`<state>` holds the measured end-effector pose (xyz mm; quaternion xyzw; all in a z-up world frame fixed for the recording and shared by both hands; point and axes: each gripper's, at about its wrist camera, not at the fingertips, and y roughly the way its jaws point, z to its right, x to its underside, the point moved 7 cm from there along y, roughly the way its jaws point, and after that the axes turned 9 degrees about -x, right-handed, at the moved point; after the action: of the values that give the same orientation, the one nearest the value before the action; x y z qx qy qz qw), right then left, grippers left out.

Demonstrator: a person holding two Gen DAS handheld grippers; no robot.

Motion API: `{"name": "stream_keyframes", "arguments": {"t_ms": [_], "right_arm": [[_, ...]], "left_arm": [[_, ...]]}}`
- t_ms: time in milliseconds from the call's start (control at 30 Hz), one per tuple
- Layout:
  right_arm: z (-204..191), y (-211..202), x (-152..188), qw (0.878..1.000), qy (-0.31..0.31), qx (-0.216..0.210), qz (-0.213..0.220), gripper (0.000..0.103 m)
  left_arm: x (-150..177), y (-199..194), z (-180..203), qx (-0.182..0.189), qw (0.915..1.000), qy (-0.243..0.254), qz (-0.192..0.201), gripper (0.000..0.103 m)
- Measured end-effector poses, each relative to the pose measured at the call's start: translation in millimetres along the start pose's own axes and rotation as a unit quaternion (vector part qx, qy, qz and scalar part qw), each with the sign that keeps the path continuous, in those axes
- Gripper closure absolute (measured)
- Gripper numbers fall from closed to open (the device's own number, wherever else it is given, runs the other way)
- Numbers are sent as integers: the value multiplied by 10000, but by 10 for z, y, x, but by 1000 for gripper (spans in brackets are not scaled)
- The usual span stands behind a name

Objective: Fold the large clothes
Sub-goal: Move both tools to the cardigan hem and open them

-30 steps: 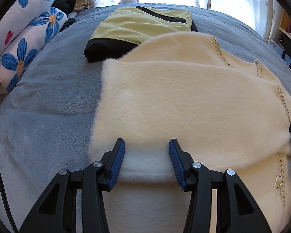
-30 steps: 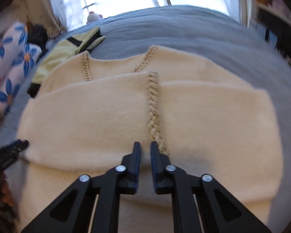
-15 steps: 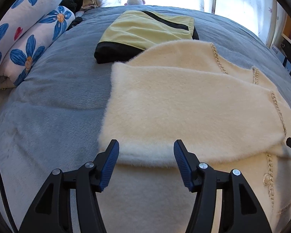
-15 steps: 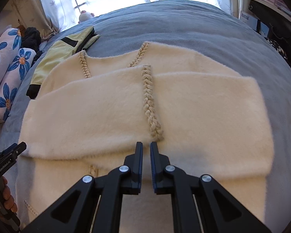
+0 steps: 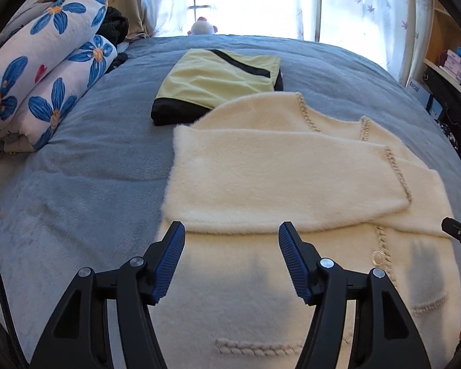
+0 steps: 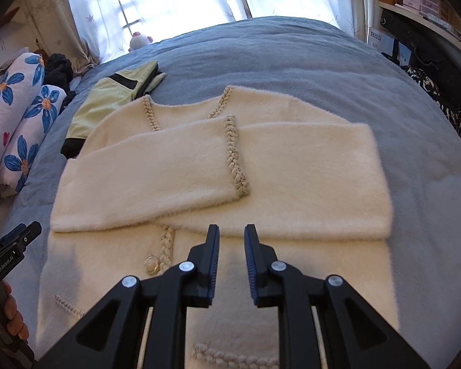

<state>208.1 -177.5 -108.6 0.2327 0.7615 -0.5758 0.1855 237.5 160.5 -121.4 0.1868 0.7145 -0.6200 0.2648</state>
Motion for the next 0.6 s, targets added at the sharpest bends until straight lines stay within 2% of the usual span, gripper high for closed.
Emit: {"name": "stream_keyframes", "arguments": {"t_ms": [67,133,233,600], "right_arm": [[-33,-112,41,10000,-25,-4,55,83],[-61,-216,73,9999,-46,-22,109,74],[-104,-398,139,9997,-75,-34,246,66],[-232,-1014,448,9975,-376,36,600,63]], "left_arm": [[41,-159,-18,50,10000,-29,63,39],[80,-294,-37,73,9999,-57,109,36],[167,-502,-98,103,9997,-120,161,30],[548,-1107,-340,74,9994,-138,311,27]]}}
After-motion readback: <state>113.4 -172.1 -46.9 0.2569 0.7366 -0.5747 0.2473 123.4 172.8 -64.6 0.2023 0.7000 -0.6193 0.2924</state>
